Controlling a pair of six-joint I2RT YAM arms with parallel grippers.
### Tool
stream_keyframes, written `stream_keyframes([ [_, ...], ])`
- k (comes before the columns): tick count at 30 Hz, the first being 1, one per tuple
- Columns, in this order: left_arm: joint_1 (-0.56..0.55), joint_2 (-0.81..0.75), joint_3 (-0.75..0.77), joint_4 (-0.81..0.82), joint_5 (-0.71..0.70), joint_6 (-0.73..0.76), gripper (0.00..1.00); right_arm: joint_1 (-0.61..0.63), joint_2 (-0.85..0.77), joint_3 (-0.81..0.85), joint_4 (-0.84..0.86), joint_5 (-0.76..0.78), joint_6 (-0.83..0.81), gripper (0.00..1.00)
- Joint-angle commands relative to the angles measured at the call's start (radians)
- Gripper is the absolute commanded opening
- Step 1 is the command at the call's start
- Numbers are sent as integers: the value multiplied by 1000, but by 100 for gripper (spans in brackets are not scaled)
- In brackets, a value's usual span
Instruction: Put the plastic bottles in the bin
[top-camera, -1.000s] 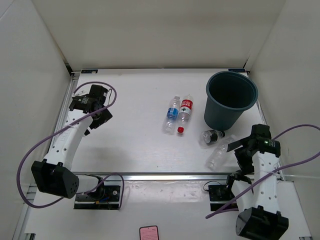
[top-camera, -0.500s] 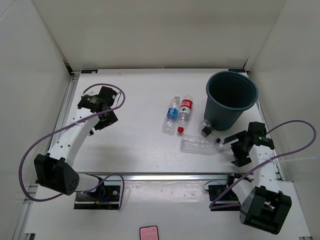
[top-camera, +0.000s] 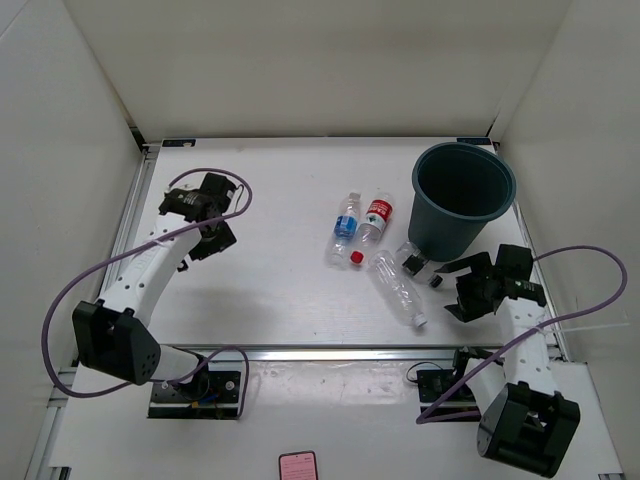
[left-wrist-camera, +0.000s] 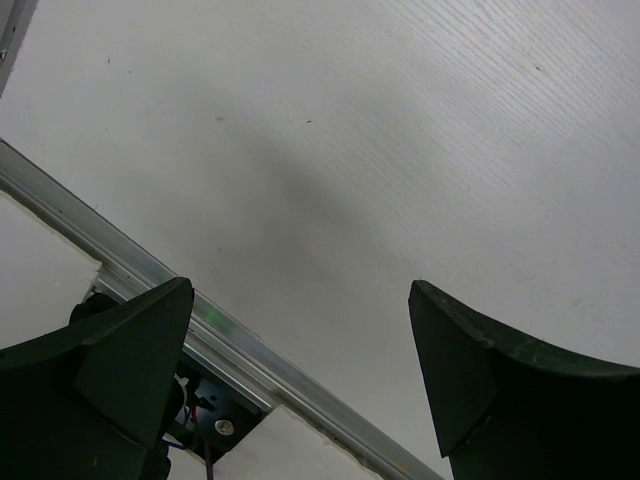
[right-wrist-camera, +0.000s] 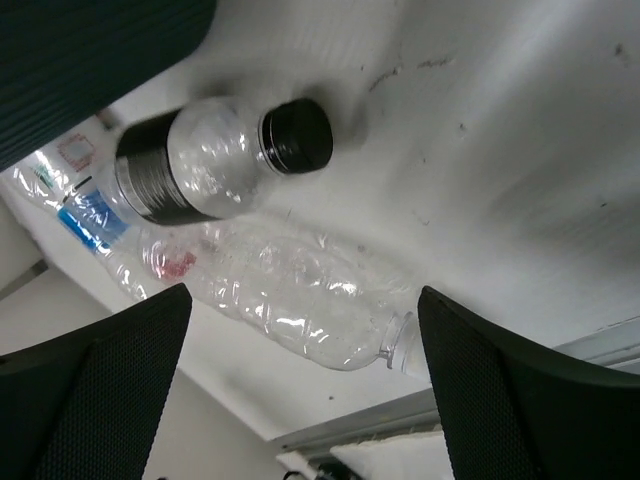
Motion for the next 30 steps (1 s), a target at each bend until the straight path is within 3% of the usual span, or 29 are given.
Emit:
stream_keyframes([
  [1,-3,-3,-8,6,-22,-1,100,14,19,-21,51,-119,73,96],
  [4,-3,-3,-28,6,-13,-1,100,40,19,-18,76,-165,96,95],
  [10,-3,-33,-77,24,15,-1,100,142,8,42,77,-105,-63,94],
  [17,-3,-67,-121,34,45,-10,100,363,-38,42,68,127,-233,92],
  [23,-21,-86,-177,53,55,-10,100,594,-197,-62,189,368,-328,94],
  [30,-44,-77,-197,44,64,-19,100,686,-260,-139,284,476,-425,99],
])
